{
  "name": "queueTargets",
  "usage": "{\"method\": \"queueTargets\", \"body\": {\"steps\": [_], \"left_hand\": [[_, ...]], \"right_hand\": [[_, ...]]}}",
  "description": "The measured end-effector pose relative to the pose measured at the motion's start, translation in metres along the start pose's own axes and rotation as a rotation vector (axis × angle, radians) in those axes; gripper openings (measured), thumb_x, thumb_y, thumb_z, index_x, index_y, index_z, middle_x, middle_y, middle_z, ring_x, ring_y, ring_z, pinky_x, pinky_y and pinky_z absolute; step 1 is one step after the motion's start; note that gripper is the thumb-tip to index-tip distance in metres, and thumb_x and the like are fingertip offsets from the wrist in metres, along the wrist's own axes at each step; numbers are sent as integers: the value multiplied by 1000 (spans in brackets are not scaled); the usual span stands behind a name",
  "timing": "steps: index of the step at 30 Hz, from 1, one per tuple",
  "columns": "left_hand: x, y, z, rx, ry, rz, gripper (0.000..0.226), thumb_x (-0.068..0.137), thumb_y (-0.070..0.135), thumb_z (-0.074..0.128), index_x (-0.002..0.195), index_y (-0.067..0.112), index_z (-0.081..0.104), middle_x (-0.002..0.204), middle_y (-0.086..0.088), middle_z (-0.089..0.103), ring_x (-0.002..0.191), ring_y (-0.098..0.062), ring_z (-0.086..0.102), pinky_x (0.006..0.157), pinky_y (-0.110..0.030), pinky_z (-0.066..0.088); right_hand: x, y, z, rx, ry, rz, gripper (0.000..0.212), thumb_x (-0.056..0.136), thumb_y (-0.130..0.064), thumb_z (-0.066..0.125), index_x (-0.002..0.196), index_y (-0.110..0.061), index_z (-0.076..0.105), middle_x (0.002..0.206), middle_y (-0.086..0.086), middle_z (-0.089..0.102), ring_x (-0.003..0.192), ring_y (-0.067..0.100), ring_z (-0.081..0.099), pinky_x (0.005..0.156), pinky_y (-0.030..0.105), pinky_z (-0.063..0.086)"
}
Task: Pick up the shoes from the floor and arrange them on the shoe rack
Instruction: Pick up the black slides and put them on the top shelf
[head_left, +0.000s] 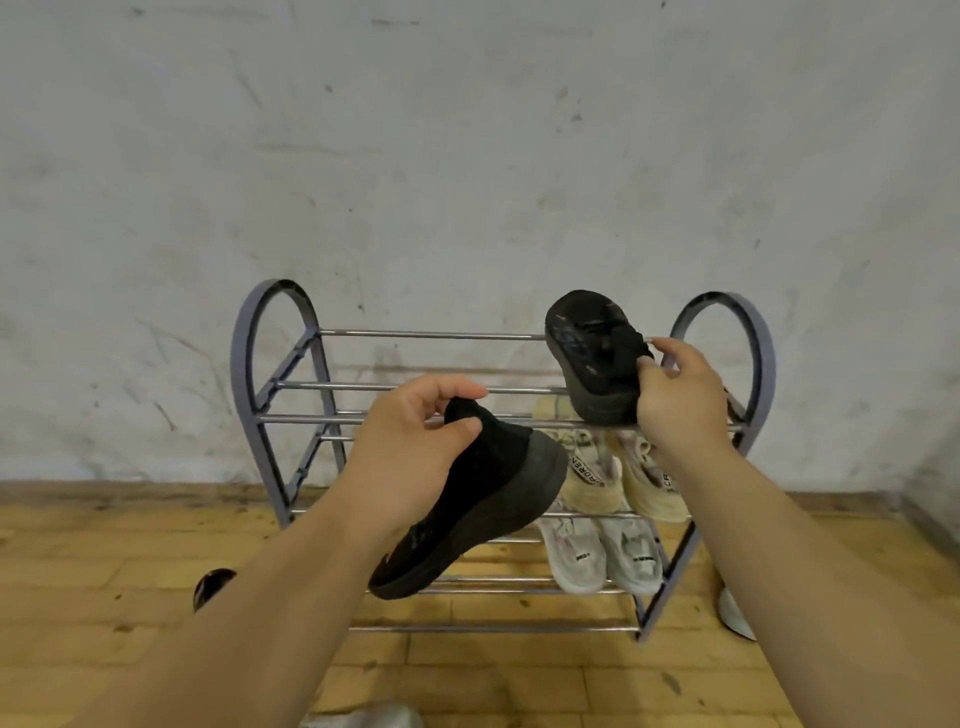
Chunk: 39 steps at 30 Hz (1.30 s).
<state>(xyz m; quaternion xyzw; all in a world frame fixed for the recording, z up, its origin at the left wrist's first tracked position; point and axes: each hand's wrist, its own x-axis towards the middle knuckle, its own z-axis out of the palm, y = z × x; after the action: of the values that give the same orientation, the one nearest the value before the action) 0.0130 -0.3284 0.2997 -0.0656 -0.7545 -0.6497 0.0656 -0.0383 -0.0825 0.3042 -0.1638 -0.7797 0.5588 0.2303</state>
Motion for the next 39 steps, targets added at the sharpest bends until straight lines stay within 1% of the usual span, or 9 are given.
{"method": "queueTargets", "body": {"steps": [4, 8, 11, 14, 18, 24, 28, 33, 39], "left_hand": [[4, -6, -3, 65, -45, -1, 41, 93, 6, 70, 95, 47, 75, 97, 10, 75, 97, -17, 71, 83, -30, 57], [1, -5, -10, 94, -99, -2, 36, 93, 8, 71, 97, 43, 75, 89, 12, 74, 91, -13, 73, 79, -25, 58], [-5, 3, -14, 89, -127, 24, 30, 94, 7, 71, 102, 35, 75, 91, 8, 75, 89, -11, 73, 74, -16, 55], [-13, 12, -12, 70, -167, 66, 27, 93, 5, 70, 104, 30, 74, 92, 0, 75, 88, -16, 73, 77, -18, 56], [-28, 22, -3, 55, -203, 115, 24, 95, 6, 68, 103, 29, 73, 90, 2, 76, 86, -13, 74, 75, -16, 56], [-43, 40, 6, -4, -180, 184, 28, 97, 11, 67, 114, 33, 66, 89, 2, 77, 89, -16, 74, 84, -30, 57], [-45, 51, 8, 49, 19, 295, 31, 96, 20, 67, 119, 40, 62, 103, 13, 71, 98, 0, 65, 86, -18, 51], [-39, 43, 24, 153, 76, 344, 36, 99, 28, 64, 128, 47, 52, 114, 21, 60, 106, 5, 57, 86, -17, 50], [-8, 6, 67, 380, -25, 291, 50, 99, 35, 63, 146, 39, 46, 138, 8, 50, 125, -12, 50, 106, -36, 46]], "right_hand": [[-1, 11, 4, -345, -58, -86, 46, 105, -37, 46, 149, -23, 46, 127, 3, 67, 121, 29, 60, 95, 40, 47], [-20, -4, -9, -298, -32, -265, 46, 102, -40, 54, 146, -29, 48, 143, -4, 56, 127, 17, 54, 100, 34, 46], [-48, -15, -19, -180, -386, -343, 58, 88, -38, 74, 139, -44, 48, 127, -21, 59, 114, 1, 60, 96, 30, 52], [-73, -14, -26, -300, -823, -295, 98, 74, -51, 85, 151, -54, 25, 144, -23, 49, 130, -2, 51, 108, 31, 46], [-96, -14, -34, -377, -962, -309, 117, 74, -41, 91, 154, -59, 9, 139, -23, 56, 123, -3, 59, 107, 29, 50], [-109, -29, -63, -316, -839, -377, 102, 78, -30, 90, 154, -53, 27, 132, -23, 63, 116, -2, 64, 102, 30, 53], [-97, -29, -87, -107, -618, -392, 78, 85, -25, 83, 146, -53, 44, 135, -26, 58, 120, 1, 62, 103, 32, 54], [-71, -12, -91, 252, -302, -303, 67, 77, -45, 79, 135, -63, 51, 133, -19, 62, 123, 14, 64, 100, 43, 56], [-39, 7, -71, 134, 1, -359, 75, 96, -30, 72, 157, -40, 30, 146, -16, 50, 112, -23, 53, 84, -3, 41]]}}
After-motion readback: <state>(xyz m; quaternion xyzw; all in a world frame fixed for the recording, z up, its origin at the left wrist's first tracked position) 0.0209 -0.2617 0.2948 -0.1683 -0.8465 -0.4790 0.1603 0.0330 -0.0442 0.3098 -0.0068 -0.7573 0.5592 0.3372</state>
